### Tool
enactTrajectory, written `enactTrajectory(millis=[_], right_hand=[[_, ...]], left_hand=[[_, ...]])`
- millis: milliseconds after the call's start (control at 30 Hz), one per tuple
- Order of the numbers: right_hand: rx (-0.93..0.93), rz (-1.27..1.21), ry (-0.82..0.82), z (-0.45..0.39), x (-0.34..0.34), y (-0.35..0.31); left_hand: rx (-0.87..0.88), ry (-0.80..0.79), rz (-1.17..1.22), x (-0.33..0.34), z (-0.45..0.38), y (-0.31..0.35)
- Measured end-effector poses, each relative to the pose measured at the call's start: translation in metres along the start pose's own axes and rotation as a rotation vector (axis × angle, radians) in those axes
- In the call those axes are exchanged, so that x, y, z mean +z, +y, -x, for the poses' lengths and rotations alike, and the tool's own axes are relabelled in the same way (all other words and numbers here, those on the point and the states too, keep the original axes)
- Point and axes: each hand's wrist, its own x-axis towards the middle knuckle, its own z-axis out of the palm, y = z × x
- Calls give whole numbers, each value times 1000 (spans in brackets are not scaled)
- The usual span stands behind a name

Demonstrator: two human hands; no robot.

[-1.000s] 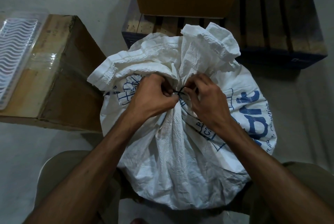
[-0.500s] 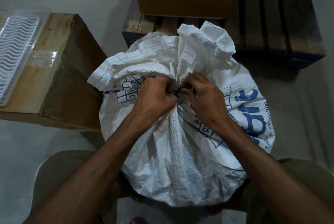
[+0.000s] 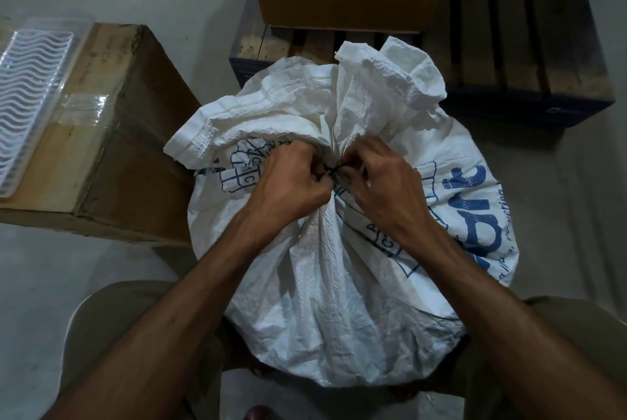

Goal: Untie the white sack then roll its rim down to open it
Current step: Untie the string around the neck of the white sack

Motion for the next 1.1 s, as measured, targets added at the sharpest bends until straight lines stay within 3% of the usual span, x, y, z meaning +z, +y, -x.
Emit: enactTrajectory(millis=[267, 433, 567, 700, 867, 967, 1100], right_hand=[[-31, -16, 40, -2, 0, 1], [-11, -246, 178, -7, -6, 0], [-76, -348, 186, -5, -10, -9], [3, -553, 259, -4, -22, -12], [-89, -531, 243, -1, -28, -13], [-58, -524, 185, -1, -20, -9], [-112, -297, 111, 0, -1, 6]], left_hand=[[11, -51, 111, -5, -3, -5], [146, 78, 217, -6, 5, 1], [238, 150, 117, -4, 7, 4], [262, 183, 95, -4, 8, 2], [287, 181, 79, -5, 8, 2], [152, 190, 242, -11, 4, 2], [-131, 161, 462, -19, 3, -4]])
